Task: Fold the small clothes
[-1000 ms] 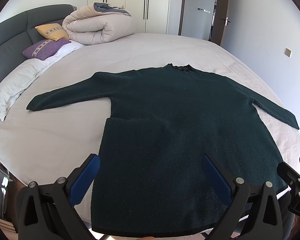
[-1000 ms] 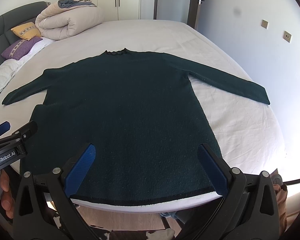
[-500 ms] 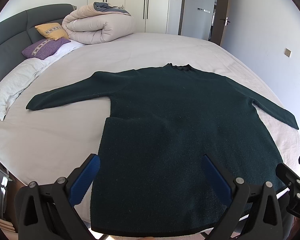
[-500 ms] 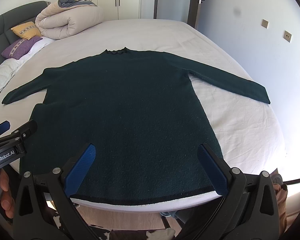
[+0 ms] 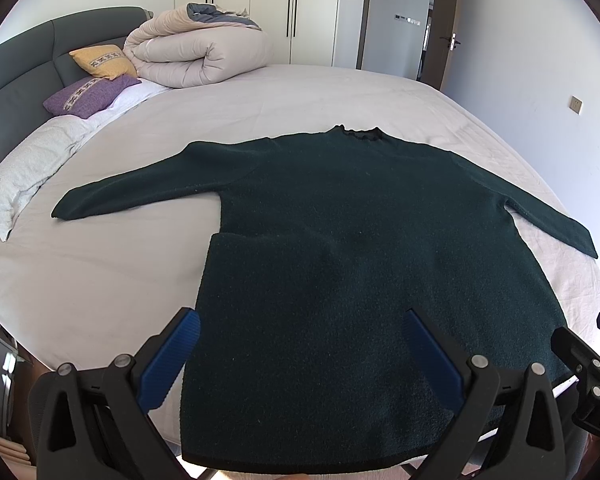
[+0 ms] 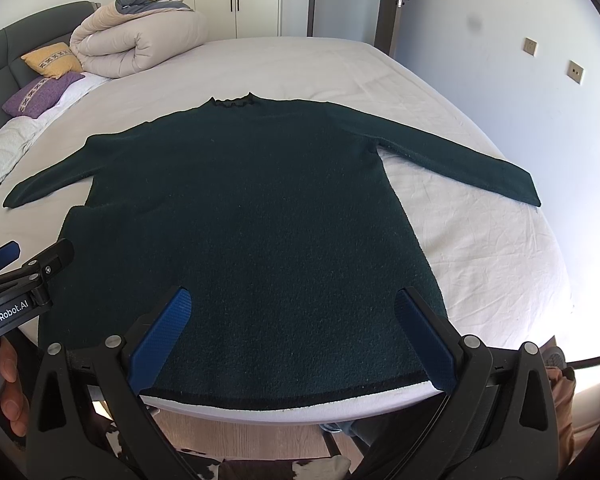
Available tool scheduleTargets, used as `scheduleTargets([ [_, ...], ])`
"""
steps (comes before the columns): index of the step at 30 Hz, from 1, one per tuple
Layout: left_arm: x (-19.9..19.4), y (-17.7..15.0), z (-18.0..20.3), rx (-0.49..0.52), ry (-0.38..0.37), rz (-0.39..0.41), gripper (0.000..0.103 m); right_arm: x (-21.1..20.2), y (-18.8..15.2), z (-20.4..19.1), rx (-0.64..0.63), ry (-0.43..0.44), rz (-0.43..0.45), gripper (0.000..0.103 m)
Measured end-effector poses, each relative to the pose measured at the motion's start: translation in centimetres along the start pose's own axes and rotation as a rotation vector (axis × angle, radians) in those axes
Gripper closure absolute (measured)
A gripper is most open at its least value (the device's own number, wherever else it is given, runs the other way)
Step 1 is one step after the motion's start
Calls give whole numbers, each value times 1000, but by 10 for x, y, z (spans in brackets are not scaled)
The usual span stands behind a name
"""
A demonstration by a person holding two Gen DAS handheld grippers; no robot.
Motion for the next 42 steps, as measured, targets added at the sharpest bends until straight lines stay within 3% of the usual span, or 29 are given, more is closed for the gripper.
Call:
scheduleTargets([
  [33, 5, -2, -3, -15, -31, -22, 0, 2, 2, -8, -17, -11, -23, 0],
  [42, 9, 16, -50, -125, -92, 4, 0, 14, 8, -13, -20, 3, -44, 0],
])
Point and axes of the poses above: each gripper's, at about its wrist camera, not at the fingertips, and x roughly the way its jaws point, z to its right, y to its top, the point moved 5 cm from there along x, roughly the way its jaws point, and after that the axes turned 11 degrees about -z, right-handed, at the moved point
